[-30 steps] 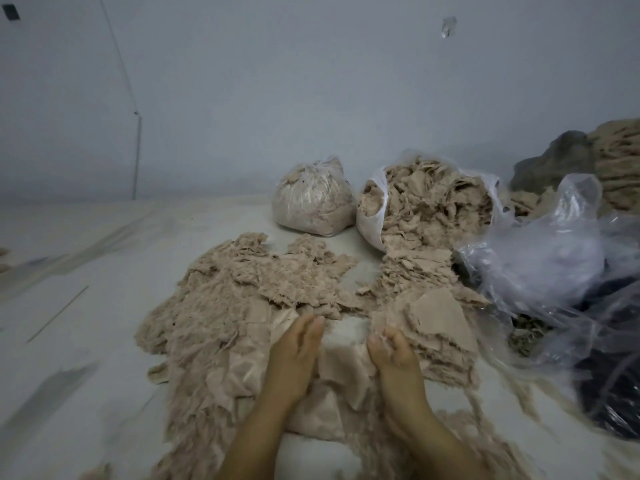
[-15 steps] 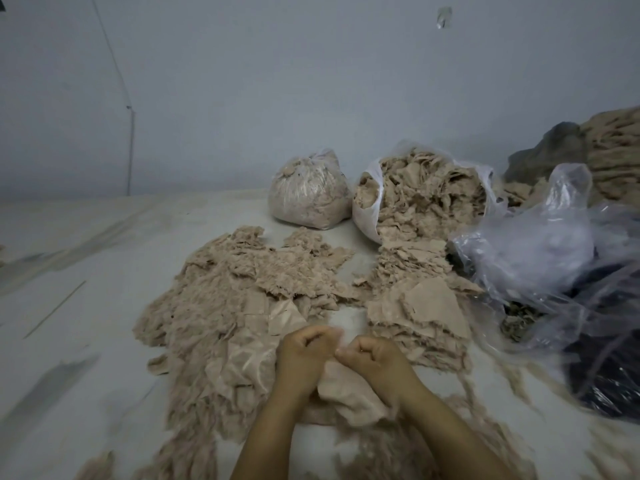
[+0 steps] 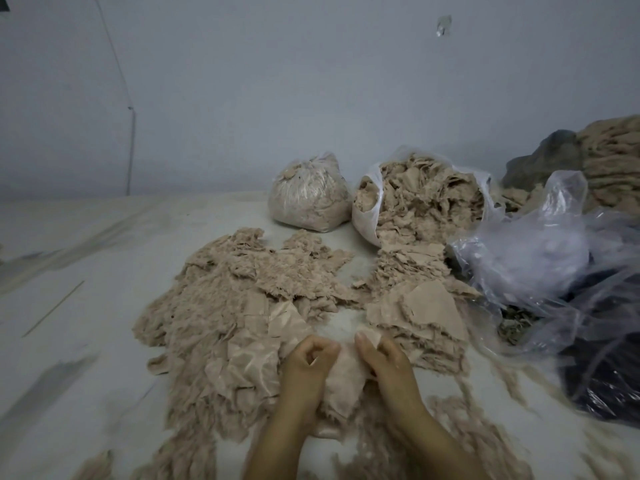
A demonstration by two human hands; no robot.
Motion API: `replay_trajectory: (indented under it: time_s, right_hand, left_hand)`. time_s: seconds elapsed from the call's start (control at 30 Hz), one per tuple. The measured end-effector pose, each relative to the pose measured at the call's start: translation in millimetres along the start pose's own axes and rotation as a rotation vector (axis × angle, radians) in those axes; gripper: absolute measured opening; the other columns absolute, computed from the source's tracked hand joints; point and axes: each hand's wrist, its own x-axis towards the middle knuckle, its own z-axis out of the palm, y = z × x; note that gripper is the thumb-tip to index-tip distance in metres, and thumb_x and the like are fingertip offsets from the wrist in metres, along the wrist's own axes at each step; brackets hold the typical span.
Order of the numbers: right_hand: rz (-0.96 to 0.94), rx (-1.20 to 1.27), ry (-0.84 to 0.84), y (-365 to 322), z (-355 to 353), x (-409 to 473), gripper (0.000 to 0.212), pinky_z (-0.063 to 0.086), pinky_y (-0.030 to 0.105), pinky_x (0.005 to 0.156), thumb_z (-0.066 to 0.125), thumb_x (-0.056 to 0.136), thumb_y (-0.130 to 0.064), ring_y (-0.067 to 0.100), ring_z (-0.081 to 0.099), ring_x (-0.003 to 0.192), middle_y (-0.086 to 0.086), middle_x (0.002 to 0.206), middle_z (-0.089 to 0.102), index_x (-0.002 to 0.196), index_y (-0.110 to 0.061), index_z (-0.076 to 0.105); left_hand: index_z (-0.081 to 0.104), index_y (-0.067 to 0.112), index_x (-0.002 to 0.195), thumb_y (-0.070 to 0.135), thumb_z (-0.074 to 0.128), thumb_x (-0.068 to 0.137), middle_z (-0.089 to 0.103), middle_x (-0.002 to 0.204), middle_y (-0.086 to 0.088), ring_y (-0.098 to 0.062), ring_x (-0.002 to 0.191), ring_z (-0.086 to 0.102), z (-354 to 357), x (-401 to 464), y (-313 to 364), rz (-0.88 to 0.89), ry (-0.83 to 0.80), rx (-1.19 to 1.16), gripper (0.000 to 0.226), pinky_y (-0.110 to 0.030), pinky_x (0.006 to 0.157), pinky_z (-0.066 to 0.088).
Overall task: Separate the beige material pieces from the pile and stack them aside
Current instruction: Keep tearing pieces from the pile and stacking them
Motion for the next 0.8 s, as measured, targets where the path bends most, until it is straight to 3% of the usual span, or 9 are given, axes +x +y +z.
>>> replay_trajectory:
  time_s: [0.13, 0.2, 0.23, 0.27, 0.33, 0.47, 0.53, 0.67, 0.8]
  right_hand:
    - [0.036, 0.022, 0.109, -4, 7, 4, 0.023, 0.047, 0.032, 0.063, 0.066, 0.089, -0.022, 0.021, 0.061, 0.065, 0.009, 0.071, 0.064, 0.081, -0.002, 0.062]
    - [-0.022, 0.04, 0.222, -5, 7, 4, 0.01, 0.049, 0.035, 0.068, 0.064, 0.091, -0.021, 0.015, 0.067, 0.071, 0.003, 0.081, 0.073, 0.085, -0.014, 0.067]
    - [-0.035, 0.048, 0.285, -6, 5, 5, 0.012, 0.049, 0.035, 0.073, 0.063, 0.091, -0.021, -0.005, 0.05, 0.087, -0.019, 0.101, 0.056, 0.095, -0.012, 0.068]
    - [-0.049, 0.067, 0.332, -6, 1, 8, 0.021, 0.046, 0.029, 0.077, 0.062, 0.092, -0.022, -0.01, 0.055, 0.072, -0.021, 0.09, 0.061, 0.108, -0.009, 0.067]
    - [-0.078, 0.072, 0.332, -5, -3, 10, 0.043, 0.038, 0.021, 0.085, 0.061, 0.092, -0.026, -0.003, 0.054, 0.092, -0.014, 0.103, 0.051, 0.13, -0.007, 0.056]
    - [-0.139, 0.034, 0.244, -5, 14, 6, 0.005, 0.039, -0.002, 0.067, 0.06, 0.091, -0.027, -0.022, 0.054, 0.074, -0.03, 0.084, 0.057, 0.094, -0.029, 0.062]
    - [-0.16, 0.026, 0.212, -7, 22, 5, 0.008, 0.042, 0.003, 0.078, 0.059, 0.091, -0.03, -0.017, 0.056, 0.082, -0.022, 0.091, 0.061, 0.098, -0.026, 0.062]
    - [-0.226, 0.141, 0.277, -5, 15, 8, 0.012, 0.048, 0.015, 0.054, 0.061, 0.088, -0.033, 0.001, 0.061, 0.06, -0.011, 0.069, 0.068, 0.08, -0.025, 0.066]
    - [-0.167, 0.106, 0.38, 7, 6, 8, 0.009, 0.051, 0.028, 0.067, 0.065, 0.09, -0.02, 0.013, 0.064, 0.077, -0.003, 0.082, 0.073, 0.094, -0.017, 0.072]
  left_hand:
    - [0.066, 0.011, 0.071, 0.009, 0.07, 0.083, 0.064, 0.064, 0.0, -0.012, 0.063, 0.057, 5, -4, -1, 0.098, 0.038, 0.021, 0.012, -0.027, 0.06, 0.047]
    - [0.064, 0.009, 0.073, 0.007, 0.069, 0.082, 0.061, 0.061, -0.001, -0.014, 0.058, 0.054, -1, 3, -2, 0.08, 0.2, -0.102, 0.011, -0.027, 0.055, 0.046]
    - [0.063, 0.009, 0.075, 0.007, 0.067, 0.084, 0.059, 0.061, -0.002, -0.015, 0.056, 0.051, -6, 7, -2, 0.072, 0.287, -0.158, 0.01, -0.026, 0.054, 0.044]
    - [0.063, 0.008, 0.078, 0.008, 0.063, 0.088, 0.057, 0.063, -0.004, -0.016, 0.056, 0.048, -12, 10, -1, 0.07, 0.366, -0.185, 0.01, -0.026, 0.053, 0.042]
    - [0.062, 0.003, 0.086, 0.014, 0.056, 0.094, 0.051, 0.065, -0.006, -0.016, 0.055, 0.043, -18, 14, -2, 0.046, 0.428, -0.168, 0.014, -0.026, 0.052, 0.037]
    - [0.061, 0.01, 0.104, 0.052, 0.041, 0.095, 0.064, 0.097, -0.013, -0.026, 0.084, 0.063, 13, 2, 1, -0.281, 0.084, -0.224, 0.047, -0.034, 0.069, 0.052]
    - [0.062, 0.011, 0.109, 0.059, 0.041, 0.092, 0.065, 0.11, -0.013, -0.032, 0.103, 0.063, 30, -6, 1, -0.349, -0.026, -0.199, 0.055, -0.044, 0.087, 0.053]
    - [0.063, 0.009, 0.08, 0.028, 0.051, 0.097, 0.068, 0.077, -0.005, -0.022, 0.073, 0.062, 28, -3, 0, -0.063, 0.156, -0.162, 0.028, -0.028, 0.065, 0.048]
    - [0.032, 0.018, 0.057, 0.024, 0.05, 0.097, 0.028, 0.048, 0.012, -0.008, 0.05, 0.026, 19, 3, -2, 0.214, 0.256, 0.085, 0.045, -0.021, 0.046, 0.023]
